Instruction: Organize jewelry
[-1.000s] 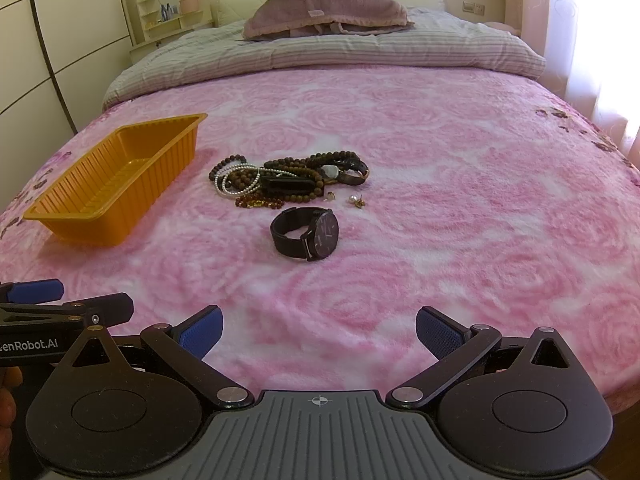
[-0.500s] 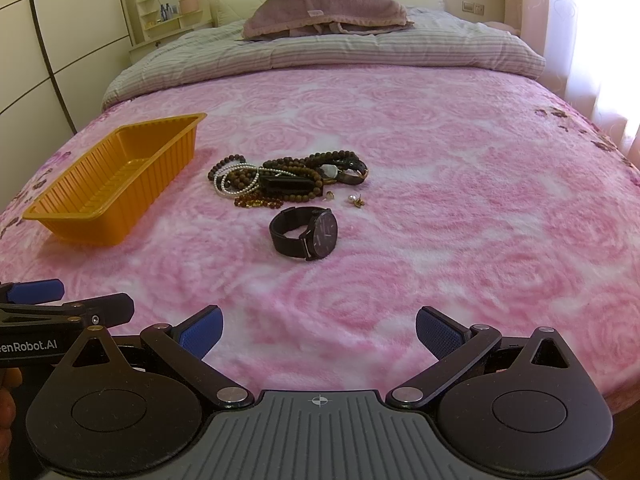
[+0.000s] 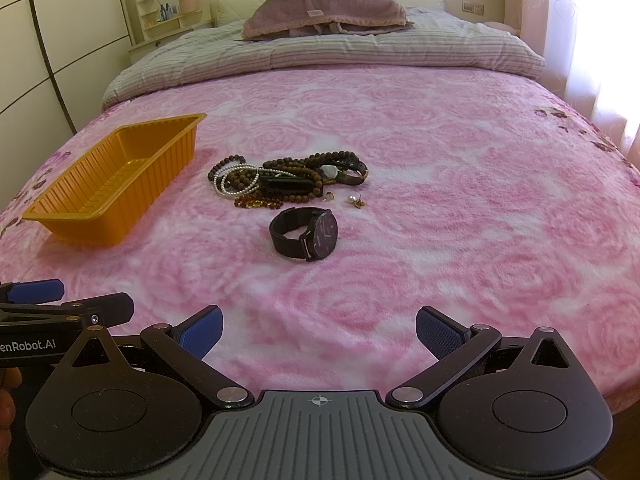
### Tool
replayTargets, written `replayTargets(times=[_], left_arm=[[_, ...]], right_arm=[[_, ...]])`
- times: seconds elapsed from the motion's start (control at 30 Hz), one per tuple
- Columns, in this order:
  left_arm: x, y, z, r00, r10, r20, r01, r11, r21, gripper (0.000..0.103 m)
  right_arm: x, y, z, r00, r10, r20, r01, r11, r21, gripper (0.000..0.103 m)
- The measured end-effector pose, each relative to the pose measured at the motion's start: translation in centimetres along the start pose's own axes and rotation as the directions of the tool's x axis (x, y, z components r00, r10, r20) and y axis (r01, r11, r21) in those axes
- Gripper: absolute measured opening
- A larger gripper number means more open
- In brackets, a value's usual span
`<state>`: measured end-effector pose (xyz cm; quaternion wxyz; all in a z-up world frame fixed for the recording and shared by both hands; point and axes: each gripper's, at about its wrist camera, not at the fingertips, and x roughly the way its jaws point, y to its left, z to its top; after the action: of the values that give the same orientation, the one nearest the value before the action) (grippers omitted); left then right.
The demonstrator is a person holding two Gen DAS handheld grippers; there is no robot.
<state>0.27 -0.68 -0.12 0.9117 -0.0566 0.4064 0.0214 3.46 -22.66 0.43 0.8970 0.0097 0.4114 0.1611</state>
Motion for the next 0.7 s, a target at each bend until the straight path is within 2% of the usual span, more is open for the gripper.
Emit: replayTargets(times=[0.43,0.57,0.7], left_arm=[[-0.5,0.7,0.8,1.0,-0.019,0.014,0.019,1.0,-0.023,0.097],[-0.9,2.4,1.8,0.999,-0.005,0.038,0.006,1.0,-0.018,0.097],[-1.4,5.3,3.1,0.996,-0.042,0.075,0.047,0.996,-0.071,0.097]], right_arm=[[0.0,-0.2,0.4,1.0,0.019,0.016,-0.019,1.0,0.022,0.102],[0.2,0.2,1.0,0.999,0.02,0.031,-0.021,0.999,0.027,0.102],[0.7,0.8,1.7,0.999,0.024,0.048,-0.025,0.999,0.024,0.102]])
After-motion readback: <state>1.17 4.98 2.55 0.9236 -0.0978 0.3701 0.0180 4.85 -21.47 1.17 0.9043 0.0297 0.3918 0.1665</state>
